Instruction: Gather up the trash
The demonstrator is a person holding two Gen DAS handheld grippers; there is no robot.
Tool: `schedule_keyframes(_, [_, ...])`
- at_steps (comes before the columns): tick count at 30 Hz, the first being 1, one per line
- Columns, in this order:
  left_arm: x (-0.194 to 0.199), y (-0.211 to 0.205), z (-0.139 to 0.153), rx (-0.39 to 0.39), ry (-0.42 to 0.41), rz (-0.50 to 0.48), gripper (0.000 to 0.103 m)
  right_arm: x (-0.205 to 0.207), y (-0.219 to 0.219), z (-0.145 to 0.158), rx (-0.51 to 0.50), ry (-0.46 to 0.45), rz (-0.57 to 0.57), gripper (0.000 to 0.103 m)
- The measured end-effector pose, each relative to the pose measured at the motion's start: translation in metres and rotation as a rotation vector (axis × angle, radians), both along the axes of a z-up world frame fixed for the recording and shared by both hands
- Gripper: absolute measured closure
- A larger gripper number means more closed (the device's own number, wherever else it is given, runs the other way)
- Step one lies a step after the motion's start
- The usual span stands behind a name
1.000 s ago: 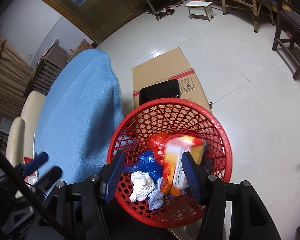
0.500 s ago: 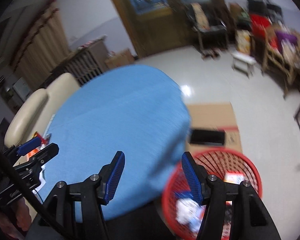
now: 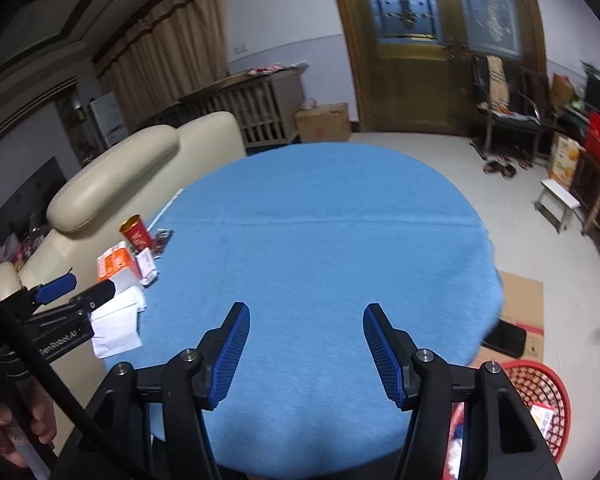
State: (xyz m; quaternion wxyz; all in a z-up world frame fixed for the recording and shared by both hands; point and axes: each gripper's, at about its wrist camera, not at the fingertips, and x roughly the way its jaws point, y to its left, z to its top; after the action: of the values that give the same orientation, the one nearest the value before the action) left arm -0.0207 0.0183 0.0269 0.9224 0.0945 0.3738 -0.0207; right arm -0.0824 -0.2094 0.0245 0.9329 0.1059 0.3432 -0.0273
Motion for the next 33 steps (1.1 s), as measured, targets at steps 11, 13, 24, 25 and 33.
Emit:
schedule_keyframes(11, [-0.001, 0.025, -0.004, -0.010, 0.032, 0.092, 0.032, 0.005, 0.022, -0.011, -0.031, -0.025, -0.038, 0.040])
schedule_keyframes(13, [-0.003, 0.024, -0.007, -0.017, 0.040, 0.092, 0.032, 0.002, 0.019, -0.016, -0.038, -0.031, -0.051, 0.040])
schedule_keyframes(24, [-0.014, 0.004, -0.014, -0.036, 0.094, 0.056, 0.032, -0.006, 0.008, -0.037, -0.044, -0.008, -0.079, 0.040])
schedule_keyframes(25, [-0.015, 0.002, -0.014, -0.036, 0.098, 0.053, 0.032, -0.006, 0.008, -0.038, -0.044, -0.006, -0.078, 0.040])
schedule_keyframes(33, [-0.020, -0.007, -0.014, -0.051, 0.125, 0.029, 0.032, -0.008, 0.005, -0.034, -0.043, -0.023, -0.082, 0.040])
